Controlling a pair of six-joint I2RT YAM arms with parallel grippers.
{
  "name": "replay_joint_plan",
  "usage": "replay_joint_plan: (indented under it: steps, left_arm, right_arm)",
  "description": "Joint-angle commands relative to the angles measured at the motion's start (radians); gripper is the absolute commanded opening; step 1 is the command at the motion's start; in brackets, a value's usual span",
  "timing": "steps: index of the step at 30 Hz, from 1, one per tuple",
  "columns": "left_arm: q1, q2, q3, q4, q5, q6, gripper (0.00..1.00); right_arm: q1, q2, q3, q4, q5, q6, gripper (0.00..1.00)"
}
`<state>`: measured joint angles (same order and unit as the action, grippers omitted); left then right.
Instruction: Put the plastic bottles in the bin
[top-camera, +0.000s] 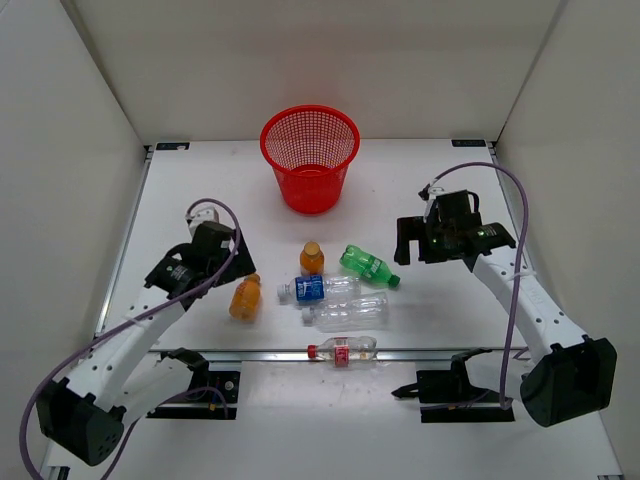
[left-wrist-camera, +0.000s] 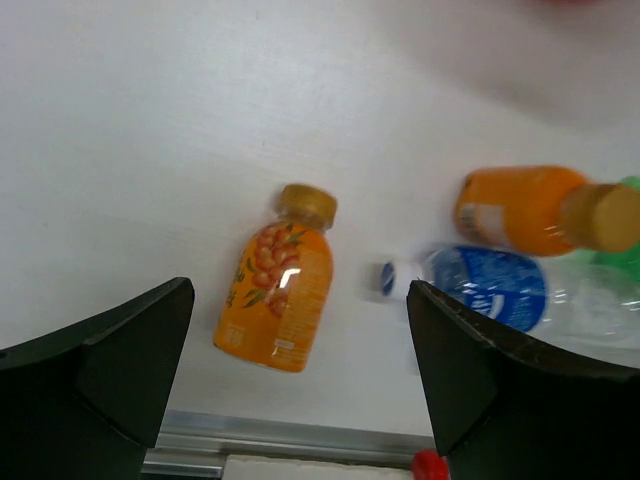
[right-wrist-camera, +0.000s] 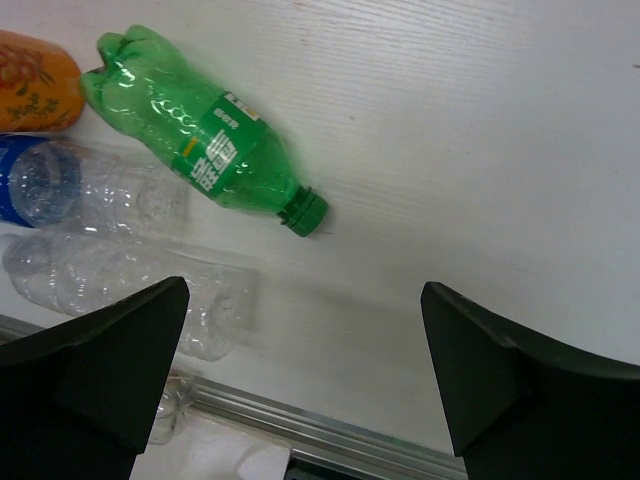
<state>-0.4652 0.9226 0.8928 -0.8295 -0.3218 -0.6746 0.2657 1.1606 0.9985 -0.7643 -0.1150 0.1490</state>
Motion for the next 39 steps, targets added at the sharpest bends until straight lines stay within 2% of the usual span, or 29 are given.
replay_joint_plan:
  steps: [1, 4, 10, 17, 20, 23, 24, 25, 27, 30, 31, 33, 35, 37, 39]
  left_arm:
    - [-0.019, 0.034, -0.104, 0.01, 0.041, -0.014, 0.98]
    - [-0.023, 0.076, -0.173, 0.085, 0.087, -0.017, 0.99]
    - [-0.023, 0.113, -0.33, 0.332, 0.147, -0.029, 0.98]
    - [-0.043, 0.143, -0.391, 0.391, 0.159, -0.043, 0.97]
    - [-0.049, 0.133, -0.417, 0.411, 0.142, -0.045, 0.85]
    - [-0.03, 0.122, -0.425, 0.422, 0.159, -0.043, 0.55]
    - [-0.033, 0.124, -0.413, 0.42, 0.161, -0.045, 0.5]
    - [-0.035, 0.121, -0.39, 0.402, 0.158, -0.03, 0.43]
    - [-0.035, 0.122, -0.31, 0.371, 0.149, -0.007, 0.39]
    - [-0.053, 0.139, -0.052, 0.311, 0.099, 0.065, 0.37]
    - [-0.047, 0.165, 0.001, 0.31, 0.102, 0.099, 0.35]
    - [-0.053, 0.225, 0.2, 0.328, 0.098, 0.148, 0.34]
    - [-0.079, 0.348, 0.355, 0.346, 0.055, 0.228, 0.31]
    - [-0.111, 0.468, 0.573, 0.366, 0.007, 0.294, 0.33]
    - [-0.11, 0.617, 0.699, 0.418, 0.003, 0.355, 0.34]
  right_arm:
    - [0.003, -0.025, -0.021, 0.054, -0.075, -0.014, 0.99]
    - [0.007, -0.041, -0.06, 0.085, -0.135, 0.001, 0.99]
    - [0.056, -0.058, -0.097, 0.088, -0.106, 0.046, 1.0]
    - [-0.011, -0.114, -0.164, 0.097, -0.106, 0.077, 0.99]
    - [-0.023, -0.151, -0.196, 0.099, -0.101, 0.084, 0.99]
    - [-0.002, -0.157, -0.213, 0.108, -0.083, 0.087, 0.99]
    - [-0.002, -0.153, -0.218, 0.106, -0.072, 0.089, 0.99]
    - [0.004, -0.147, -0.224, 0.105, -0.054, 0.083, 0.99]
    - [0.001, -0.128, -0.215, 0.099, -0.046, 0.072, 0.99]
    - [-0.012, -0.113, -0.222, 0.114, -0.067, 0.035, 0.99]
    - [-0.014, -0.111, -0.227, 0.125, -0.081, 0.024, 0.99]
    - [-0.01, -0.122, -0.233, 0.154, -0.107, -0.012, 0.99]
    - [0.004, -0.127, -0.238, 0.19, -0.127, -0.06, 1.0]
    - [0.029, -0.122, -0.23, 0.207, -0.097, -0.095, 0.99]
    - [0.043, -0.111, -0.219, 0.223, -0.088, -0.112, 0.99]
